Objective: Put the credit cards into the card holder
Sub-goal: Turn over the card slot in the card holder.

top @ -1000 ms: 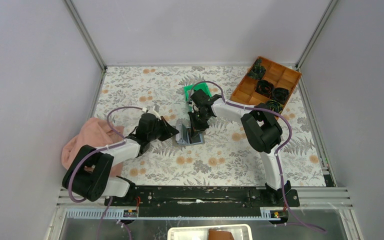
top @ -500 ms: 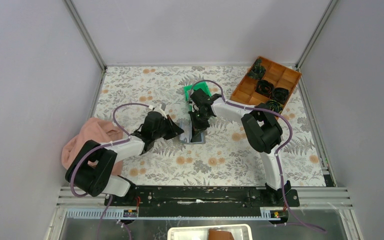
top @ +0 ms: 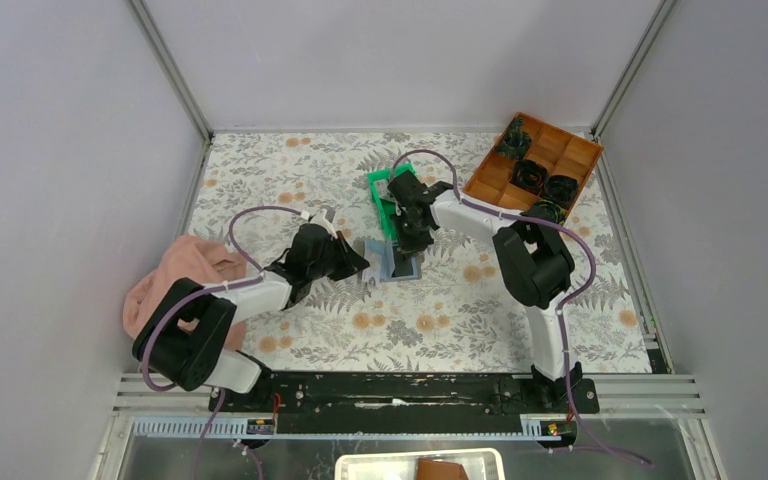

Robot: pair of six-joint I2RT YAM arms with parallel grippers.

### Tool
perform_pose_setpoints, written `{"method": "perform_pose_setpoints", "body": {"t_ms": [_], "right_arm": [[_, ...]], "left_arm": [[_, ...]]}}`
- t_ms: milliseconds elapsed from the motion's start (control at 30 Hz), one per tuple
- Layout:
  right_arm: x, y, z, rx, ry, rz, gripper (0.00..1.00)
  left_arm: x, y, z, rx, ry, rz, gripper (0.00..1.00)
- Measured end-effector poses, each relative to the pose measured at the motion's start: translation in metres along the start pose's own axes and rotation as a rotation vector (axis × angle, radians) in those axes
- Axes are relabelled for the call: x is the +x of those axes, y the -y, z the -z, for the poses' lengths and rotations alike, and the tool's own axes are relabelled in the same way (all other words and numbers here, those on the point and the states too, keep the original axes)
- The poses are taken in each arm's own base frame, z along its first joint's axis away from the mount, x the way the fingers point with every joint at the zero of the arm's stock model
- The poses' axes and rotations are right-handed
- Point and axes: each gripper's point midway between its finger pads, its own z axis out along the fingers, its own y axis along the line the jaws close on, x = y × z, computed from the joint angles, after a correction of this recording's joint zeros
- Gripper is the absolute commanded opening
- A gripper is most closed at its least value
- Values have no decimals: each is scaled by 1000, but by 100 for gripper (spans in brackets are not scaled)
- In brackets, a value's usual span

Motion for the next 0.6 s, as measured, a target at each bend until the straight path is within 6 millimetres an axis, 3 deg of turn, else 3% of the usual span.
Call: {"method": "perform_pose_setpoints", "body": {"t_ms": [267,600], "right_arm": [[-8,4,18,29,52,8,10],[-21,-7,41,2,110,29,14]], "left_arm": [[2,7,-4,5,-6,-17,0],[12,17,-12,7,-38,-47,0]]}}
